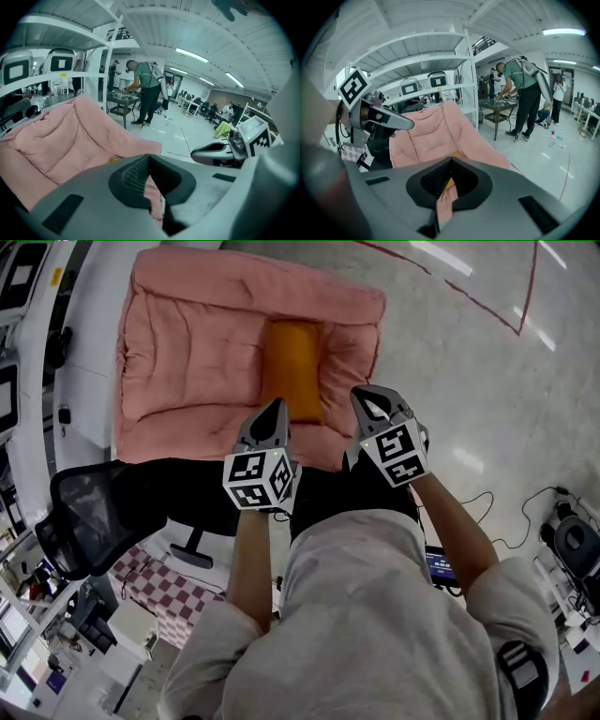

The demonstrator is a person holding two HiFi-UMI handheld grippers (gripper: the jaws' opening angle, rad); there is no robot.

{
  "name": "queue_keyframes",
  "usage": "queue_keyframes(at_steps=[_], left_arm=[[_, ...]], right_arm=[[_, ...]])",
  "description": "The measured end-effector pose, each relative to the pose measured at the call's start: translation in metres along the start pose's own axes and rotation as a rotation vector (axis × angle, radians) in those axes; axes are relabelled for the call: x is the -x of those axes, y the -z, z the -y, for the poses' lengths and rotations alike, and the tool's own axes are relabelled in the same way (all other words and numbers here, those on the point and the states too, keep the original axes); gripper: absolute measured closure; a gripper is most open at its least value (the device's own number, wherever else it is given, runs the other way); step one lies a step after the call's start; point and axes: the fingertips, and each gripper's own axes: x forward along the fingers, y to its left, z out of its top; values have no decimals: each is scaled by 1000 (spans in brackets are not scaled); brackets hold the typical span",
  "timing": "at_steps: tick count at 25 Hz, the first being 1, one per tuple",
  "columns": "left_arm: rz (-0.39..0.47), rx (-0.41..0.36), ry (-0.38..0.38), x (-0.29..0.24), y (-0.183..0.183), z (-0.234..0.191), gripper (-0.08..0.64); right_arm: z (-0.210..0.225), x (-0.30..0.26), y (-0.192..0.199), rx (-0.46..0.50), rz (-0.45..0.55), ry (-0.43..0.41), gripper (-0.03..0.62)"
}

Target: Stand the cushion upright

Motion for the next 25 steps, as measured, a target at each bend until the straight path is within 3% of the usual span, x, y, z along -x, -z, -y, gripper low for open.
queue_keyframes(at_steps=[13, 25], left_arm=[[-172, -17, 140, -130, 30, -101, 546], [-260, -65, 183, -225, 71, -162, 546]], right_arm=[[40, -146, 13, -111, -42, 72, 584], [71, -251, 80, -259, -94, 84, 584]])
